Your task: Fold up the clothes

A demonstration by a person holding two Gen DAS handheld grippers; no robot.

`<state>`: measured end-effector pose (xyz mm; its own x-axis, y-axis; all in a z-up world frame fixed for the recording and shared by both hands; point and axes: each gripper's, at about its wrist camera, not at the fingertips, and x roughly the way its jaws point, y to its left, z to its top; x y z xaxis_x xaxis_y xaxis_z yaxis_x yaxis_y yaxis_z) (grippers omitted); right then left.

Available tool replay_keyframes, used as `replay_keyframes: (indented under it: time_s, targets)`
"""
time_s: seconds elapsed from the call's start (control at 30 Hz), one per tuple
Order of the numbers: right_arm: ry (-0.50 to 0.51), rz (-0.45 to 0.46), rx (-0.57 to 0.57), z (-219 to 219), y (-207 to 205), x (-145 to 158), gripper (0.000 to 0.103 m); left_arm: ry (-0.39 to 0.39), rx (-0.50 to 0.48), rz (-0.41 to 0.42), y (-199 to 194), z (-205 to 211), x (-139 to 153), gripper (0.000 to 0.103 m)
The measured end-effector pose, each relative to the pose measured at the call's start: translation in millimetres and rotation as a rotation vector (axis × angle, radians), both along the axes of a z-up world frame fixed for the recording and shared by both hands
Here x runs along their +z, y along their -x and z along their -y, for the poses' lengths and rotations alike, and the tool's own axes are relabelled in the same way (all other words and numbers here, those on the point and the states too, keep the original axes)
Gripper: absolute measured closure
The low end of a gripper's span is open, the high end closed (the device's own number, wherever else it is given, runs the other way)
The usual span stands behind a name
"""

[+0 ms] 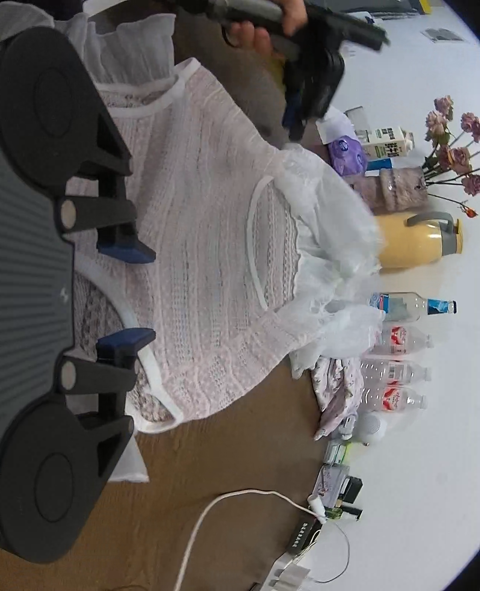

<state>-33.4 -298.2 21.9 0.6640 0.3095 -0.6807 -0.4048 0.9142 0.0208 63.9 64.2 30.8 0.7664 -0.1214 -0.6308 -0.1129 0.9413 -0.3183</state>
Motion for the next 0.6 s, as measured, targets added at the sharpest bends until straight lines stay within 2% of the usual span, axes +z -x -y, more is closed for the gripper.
replay_keyframes:
  time_s: [0.03,0.07,0.17,0.23,0.3,0.37,0.4,0.43,0.47,0.5,0.53,0.57,0.6]
  targets:
    - [0.005,0.000,0.006,0,-1,0,0.065,-0.002,-0.022,0.014,-1,1,1,0.032]
    - [0.010,0.000,0.011,-1,-3,0,0.064,-0.004,-0.044,0.027,-2,3,1,0.023]
    - [0.007,0.026,0.008,-3,-2,4,0.067,-0.028,-0.121,0.060,-15,13,3,0.023]
    - [-0.007,0.098,-0.026,2,-3,17,0.066,-0.055,-0.179,0.034,-40,25,-1,0.023]
    - [0.005,0.155,-0.052,8,-17,31,0.059,-0.031,-0.250,0.008,-64,32,-4,0.023]
    - [-0.008,0.150,-0.044,13,-49,45,0.052,-0.004,-0.293,-0.008,-80,36,-5,0.024]
    - [-0.037,0.127,-0.020,13,-68,49,0.044,0.005,-0.300,-0.018,-85,38,-8,0.027]
    - [-0.073,0.098,0.024,9,-89,51,0.041,0.021,-0.303,-0.031,-88,37,-10,0.052]
    - [-0.101,0.081,0.053,3,-111,50,0.042,0.040,-0.306,-0.044,-91,35,-13,0.091]
    - [-0.109,0.065,0.054,-2,-129,47,0.045,0.047,-0.298,-0.040,-88,33,-14,0.097]
    - [-0.081,0.031,0.056,-10,-146,40,0.056,0.050,-0.287,-0.030,-84,30,-15,0.097]
    - [-0.041,-0.010,0.064,-19,-164,32,0.095,0.029,-0.276,-0.009,-76,28,-13,0.098]
    - [0.000,-0.014,0.079,-28,-173,26,0.101,0.001,-0.264,0.016,-66,26,-10,0.099]
